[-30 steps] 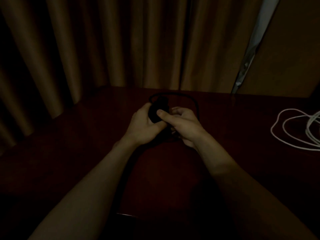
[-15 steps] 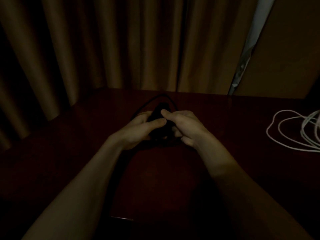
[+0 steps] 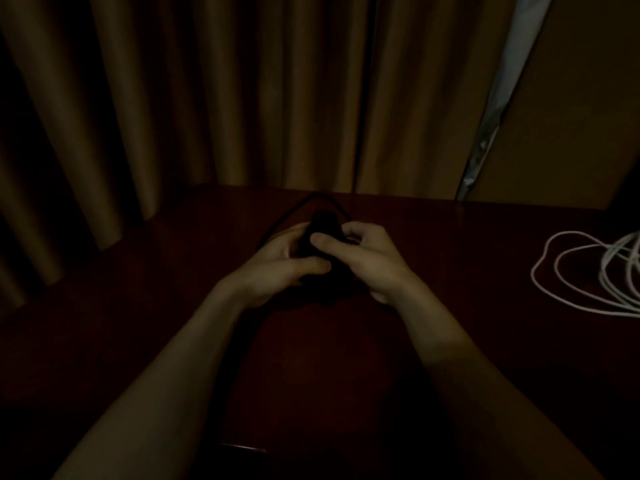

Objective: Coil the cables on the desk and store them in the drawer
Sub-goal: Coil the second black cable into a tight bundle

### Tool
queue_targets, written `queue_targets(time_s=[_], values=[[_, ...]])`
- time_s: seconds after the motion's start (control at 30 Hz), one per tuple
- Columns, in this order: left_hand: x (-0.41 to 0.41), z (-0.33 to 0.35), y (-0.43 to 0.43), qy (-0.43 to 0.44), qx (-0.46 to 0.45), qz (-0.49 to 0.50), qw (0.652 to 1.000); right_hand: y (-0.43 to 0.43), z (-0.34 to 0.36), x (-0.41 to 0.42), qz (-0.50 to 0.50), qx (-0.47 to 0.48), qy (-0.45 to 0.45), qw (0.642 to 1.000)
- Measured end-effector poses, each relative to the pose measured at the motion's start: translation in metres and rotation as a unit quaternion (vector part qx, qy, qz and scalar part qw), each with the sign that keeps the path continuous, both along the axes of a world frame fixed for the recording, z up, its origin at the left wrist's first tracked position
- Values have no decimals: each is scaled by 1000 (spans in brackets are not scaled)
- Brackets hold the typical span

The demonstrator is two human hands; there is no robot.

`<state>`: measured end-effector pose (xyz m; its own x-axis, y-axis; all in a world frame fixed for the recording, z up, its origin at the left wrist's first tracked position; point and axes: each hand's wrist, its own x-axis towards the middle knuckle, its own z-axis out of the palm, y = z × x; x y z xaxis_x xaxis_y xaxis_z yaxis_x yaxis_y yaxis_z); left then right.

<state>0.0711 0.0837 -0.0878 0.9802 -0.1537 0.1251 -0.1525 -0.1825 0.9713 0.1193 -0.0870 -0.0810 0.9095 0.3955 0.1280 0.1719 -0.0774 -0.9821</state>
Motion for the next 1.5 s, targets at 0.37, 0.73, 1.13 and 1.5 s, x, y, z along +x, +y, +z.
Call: queue_targets(time_s=[0.37, 0.73, 1.13, 1.5], values=[[8, -8, -2, -58, 153, 78, 983, 12, -5, -1, -24, -33, 17, 999], [6, -11, 0, -28, 143, 89, 985, -1, 2, 3, 9, 34, 43, 998], [5, -9, -12, -143, 185, 166, 958, 14, -5, -2, -51, 41, 46, 997], [10, -9, 4, -56, 59, 39, 996, -8, 8, 0, 95, 32, -16, 995]])
